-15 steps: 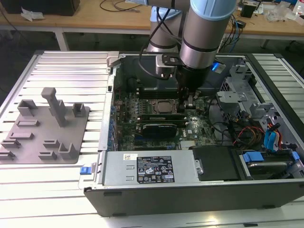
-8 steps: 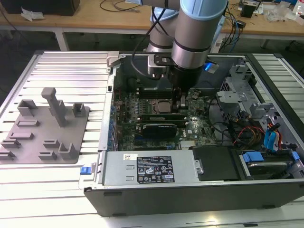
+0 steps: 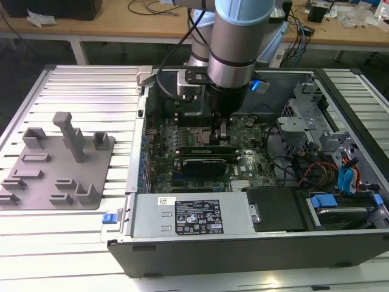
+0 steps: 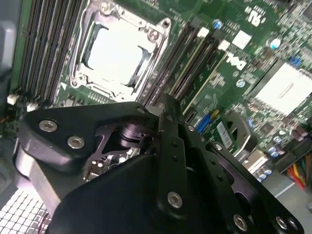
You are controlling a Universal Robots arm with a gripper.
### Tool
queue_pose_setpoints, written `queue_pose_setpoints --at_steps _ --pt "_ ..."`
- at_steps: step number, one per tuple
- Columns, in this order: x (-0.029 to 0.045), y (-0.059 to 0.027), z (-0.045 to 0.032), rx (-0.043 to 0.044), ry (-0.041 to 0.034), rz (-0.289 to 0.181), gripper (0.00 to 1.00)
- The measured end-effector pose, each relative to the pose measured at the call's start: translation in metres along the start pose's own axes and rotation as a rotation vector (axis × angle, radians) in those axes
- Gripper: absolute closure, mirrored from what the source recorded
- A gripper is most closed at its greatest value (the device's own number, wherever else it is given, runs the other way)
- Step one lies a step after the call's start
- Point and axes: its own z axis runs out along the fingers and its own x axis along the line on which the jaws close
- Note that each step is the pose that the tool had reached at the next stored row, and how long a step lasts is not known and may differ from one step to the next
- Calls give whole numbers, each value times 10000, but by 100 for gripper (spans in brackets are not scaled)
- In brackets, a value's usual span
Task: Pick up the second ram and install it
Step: 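Press down the second ram until it locks into place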
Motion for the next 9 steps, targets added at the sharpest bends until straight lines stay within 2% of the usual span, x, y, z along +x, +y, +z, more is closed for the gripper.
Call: queue_pose_setpoints --at_steps 6,9 --pt "6 205 11 7 0 -2 92" --pt "10 291 54 11 0 -1 92"
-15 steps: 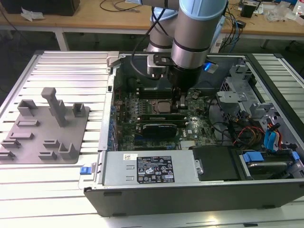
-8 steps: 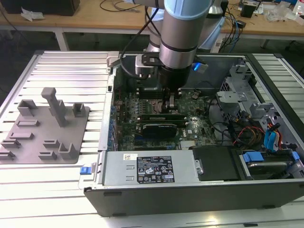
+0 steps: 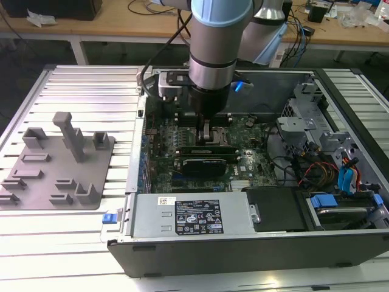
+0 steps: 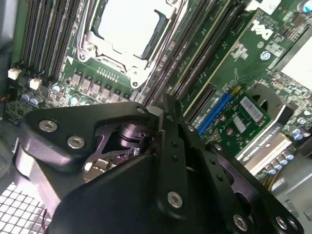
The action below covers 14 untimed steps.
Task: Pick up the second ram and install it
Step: 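Press down the second ram until it locks into place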
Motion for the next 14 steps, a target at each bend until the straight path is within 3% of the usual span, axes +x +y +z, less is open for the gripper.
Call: queue_pose_setpoints --at_steps 14 --pt "5 26 118 -1 2 0 92"
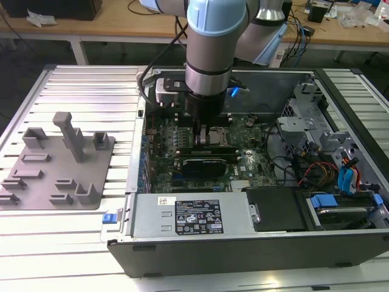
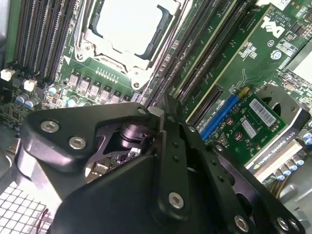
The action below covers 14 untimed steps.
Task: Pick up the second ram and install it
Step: 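Press down the second ram until it locks into place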
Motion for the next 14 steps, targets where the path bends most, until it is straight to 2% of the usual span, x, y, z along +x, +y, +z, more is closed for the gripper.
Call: queue_pose_setpoints --at_steps 5,6,7,8,11,14 --pt "0 0 11 3 -3 0 92" --pt "-4 -2 -21 17 -25 -1 92" --pt "-5 2 -110 1 0 0 92" --pt "-6 2 -142 3 0 0 92" --pt "-6 1 -144 1 3 -1 92" --pt "-7 -36 -145 1 4 0 92"
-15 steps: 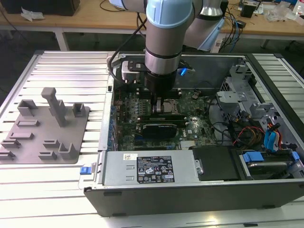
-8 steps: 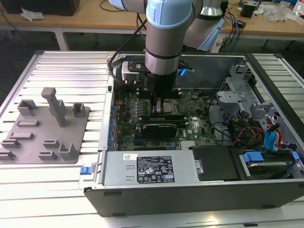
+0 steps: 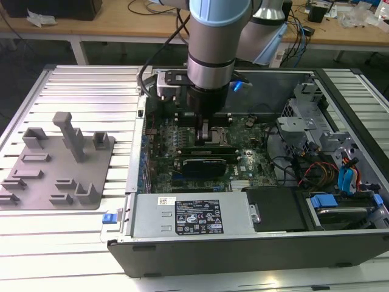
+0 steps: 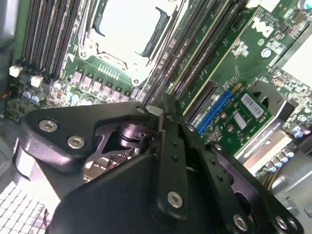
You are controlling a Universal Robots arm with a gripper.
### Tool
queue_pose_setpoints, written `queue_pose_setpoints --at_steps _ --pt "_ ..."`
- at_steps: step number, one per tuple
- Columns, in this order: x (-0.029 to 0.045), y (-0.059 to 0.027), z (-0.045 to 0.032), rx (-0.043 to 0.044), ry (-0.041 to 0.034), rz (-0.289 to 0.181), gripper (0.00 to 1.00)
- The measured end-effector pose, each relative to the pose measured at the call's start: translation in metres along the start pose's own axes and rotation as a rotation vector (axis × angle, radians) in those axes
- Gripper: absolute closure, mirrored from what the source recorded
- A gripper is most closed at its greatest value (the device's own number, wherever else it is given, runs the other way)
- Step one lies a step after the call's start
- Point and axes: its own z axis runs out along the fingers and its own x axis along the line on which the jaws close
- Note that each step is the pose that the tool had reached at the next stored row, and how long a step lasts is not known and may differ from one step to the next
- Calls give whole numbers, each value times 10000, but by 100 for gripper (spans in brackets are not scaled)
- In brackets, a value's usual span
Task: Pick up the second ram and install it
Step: 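Press down the second ram until it locks into place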
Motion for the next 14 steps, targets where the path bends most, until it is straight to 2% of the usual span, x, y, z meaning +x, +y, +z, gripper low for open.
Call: queue_pose_setpoints --at_steps 3,5,7,8,14 --pt "-2 -82 -1 0 0 1 92" --pt "-6 -202 -2 0 -2 0 92" --pt "-7 -243 -3 1 -1 0 92" --pt "-9 -300 -4 1 -1 0 92" --pt "-10 -340 -4 1 -1 0 92"
